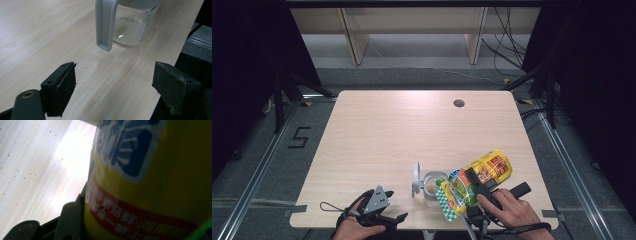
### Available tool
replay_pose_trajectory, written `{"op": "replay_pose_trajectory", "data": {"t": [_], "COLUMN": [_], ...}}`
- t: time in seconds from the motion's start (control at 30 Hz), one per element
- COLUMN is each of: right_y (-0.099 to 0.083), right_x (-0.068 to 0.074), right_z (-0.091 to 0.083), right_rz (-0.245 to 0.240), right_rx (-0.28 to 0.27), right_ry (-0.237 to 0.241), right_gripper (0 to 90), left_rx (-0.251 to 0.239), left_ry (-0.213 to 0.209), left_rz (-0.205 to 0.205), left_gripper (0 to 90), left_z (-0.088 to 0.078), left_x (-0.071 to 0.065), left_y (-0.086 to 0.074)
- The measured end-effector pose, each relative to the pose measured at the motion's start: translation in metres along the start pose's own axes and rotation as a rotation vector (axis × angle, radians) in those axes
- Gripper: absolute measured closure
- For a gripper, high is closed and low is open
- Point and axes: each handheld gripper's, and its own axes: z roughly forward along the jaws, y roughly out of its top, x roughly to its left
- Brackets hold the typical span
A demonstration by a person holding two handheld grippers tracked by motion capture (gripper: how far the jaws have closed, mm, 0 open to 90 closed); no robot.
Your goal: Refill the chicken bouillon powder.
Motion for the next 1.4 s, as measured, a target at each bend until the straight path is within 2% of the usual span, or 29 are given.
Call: {"op": "replay_pose_trajectory", "data": {"t": [0.2, 0.27, 0.3, 0.4, 0.47, 0.5, 0.53, 0.57, 0.6, 0.83, 1.4], "right_y": [0.0, 0.0001, -0.0012, -0.0024, -0.0018, -0.0018, -0.0016, -0.0023, -0.0022, -0.0017, -0.0017], "right_x": [0.0012, -0.0009, -0.0029, -0.0043, -0.0015, -0.0015, -0.0017, -0.0039, -0.0041, -0.0034, -0.0043], "right_z": [-0.0016, -0.0003, 0.0003, -0.0001, -0.0008, -0.0009, -0.0009, -0.0006, -0.0003, -0.0011, -0.0024], "right_rz": [0.003, -0.021, -0.056, -0.08, -0.019, -0.019, -0.026, -0.078, -0.087, -0.08, -0.112], "right_rx": [0.015, 0.005, -0.002, 0.009, 0.007, 0.006, 0.007, 0.009, 0.008, 0.014, 0.014], "right_ry": [0.0, 0.0, -0.006, -0.005, 0.004, 0.005, 0.004, 0.003, 0.0, 0.004, -0.006], "right_gripper": [55.4, 55.4, 55.4, 56.4, 56.5, 56.5, 56.5, 56.6, 56.6, 56.8, 56.9], "left_rx": [0.0, 0.0, 0.0, -0.003, 0.009, 0.011, 0.011, 0.012, -0.001, -0.001, -0.004], "left_ry": [-0.001, 0.0, -0.001, -0.003, -0.007, -0.008, -0.008, -0.008, -0.002, -0.002, -0.003], "left_rz": [0.004, 0.004, 0.003, -0.002, 0.005, 0.006, 0.006, 0.009, 0.004, -0.001, -0.002], "left_gripper": [18.3, 18.3, 18.3, 18.3, 18.3, 18.3, 18.3, 18.3, 18.3, 18.3, 18.3], "left_z": [0.0, 0.0, 0.0, 0.0001, -0.0005, -0.0005, -0.0005, -0.0006, 0.0002, 0.0001, 0.0001], "left_x": [0.0001, 0.0002, 0.0001, -0.0002, 0.0004, 0.0005, 0.0005, 0.0006, 0.0001, -0.0003, -0.0002], "left_y": [0.0001, 0.0001, 0.0001, 0.0001, 0.0004, 0.0005, 0.0005, 0.0005, 0.0001, 0.0, 0.0]}}
